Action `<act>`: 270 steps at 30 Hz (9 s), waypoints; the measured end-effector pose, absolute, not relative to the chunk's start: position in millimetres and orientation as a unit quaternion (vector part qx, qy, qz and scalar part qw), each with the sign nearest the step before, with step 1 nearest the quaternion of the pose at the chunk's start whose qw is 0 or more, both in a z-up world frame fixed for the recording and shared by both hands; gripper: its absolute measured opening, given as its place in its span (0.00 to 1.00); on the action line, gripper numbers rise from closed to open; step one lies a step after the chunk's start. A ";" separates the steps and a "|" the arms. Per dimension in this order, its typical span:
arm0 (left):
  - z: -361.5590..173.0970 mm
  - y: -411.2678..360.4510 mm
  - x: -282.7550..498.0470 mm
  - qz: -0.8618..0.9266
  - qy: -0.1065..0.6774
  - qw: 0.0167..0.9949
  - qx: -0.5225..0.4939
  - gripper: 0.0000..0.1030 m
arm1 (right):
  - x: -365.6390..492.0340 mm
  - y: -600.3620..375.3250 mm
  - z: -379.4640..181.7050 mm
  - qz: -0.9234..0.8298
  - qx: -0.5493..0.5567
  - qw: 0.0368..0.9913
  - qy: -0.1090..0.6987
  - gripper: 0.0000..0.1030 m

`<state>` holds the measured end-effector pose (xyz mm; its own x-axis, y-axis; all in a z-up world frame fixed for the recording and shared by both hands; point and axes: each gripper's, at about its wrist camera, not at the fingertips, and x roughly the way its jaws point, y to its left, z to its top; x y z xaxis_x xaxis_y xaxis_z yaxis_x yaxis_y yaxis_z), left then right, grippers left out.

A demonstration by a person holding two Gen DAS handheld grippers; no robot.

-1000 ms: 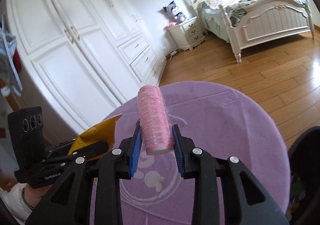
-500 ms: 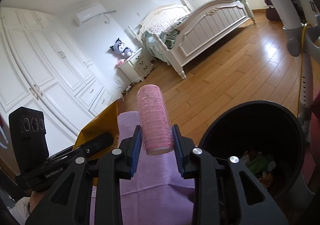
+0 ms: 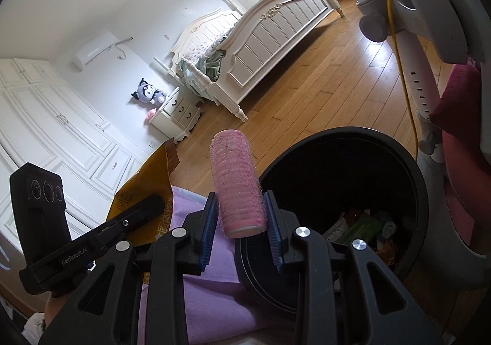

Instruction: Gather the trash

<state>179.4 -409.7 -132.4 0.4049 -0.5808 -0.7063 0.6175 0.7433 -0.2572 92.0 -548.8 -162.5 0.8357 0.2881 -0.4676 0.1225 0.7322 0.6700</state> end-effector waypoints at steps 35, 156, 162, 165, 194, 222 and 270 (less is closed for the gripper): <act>-81.3 -366.8 157.0 -0.325 0.328 0.885 0.057 0.86 | 87.5 -508.4 -146.2 0.028 0.318 0.896 0.309 0.71; -107.3 -453.3 158.5 -0.378 0.325 0.863 0.079 0.41 | 95.9 -559.0 -157.5 -0.033 0.200 0.925 0.322 0.27; -91.4 -436.5 143.6 -0.370 0.285 0.880 0.081 0.88 | 90.8 -555.3 -157.0 -0.058 0.203 0.919 0.332 0.63; -82.8 -418.7 139.8 -0.375 0.281 0.881 0.072 0.93 | 90.7 -545.2 -152.5 -0.054 0.200 0.918 0.337 0.64; -76.3 -28.5 66.5 0.044 0.232 0.972 -0.021 0.95 | 85.3 -224.4 -79.0 0.082 0.069 0.959 0.263 0.95; -83.6 -30.8 54.7 0.051 0.222 0.974 -0.016 0.95 | 64.1 -194.9 -78.3 0.032 0.018 0.979 0.201 0.95; -90.4 -33.3 60.9 0.046 0.238 0.970 -0.024 0.95 | 61.7 -197.0 -77.2 0.032 0.040 0.980 0.195 0.95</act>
<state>60.9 -33.3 -90.4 0.8829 0.0772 -0.4632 -0.0997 0.9947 -0.0243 61.7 -197.0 -77.2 0.9223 0.0779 -0.3785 -0.0464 0.9947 0.0917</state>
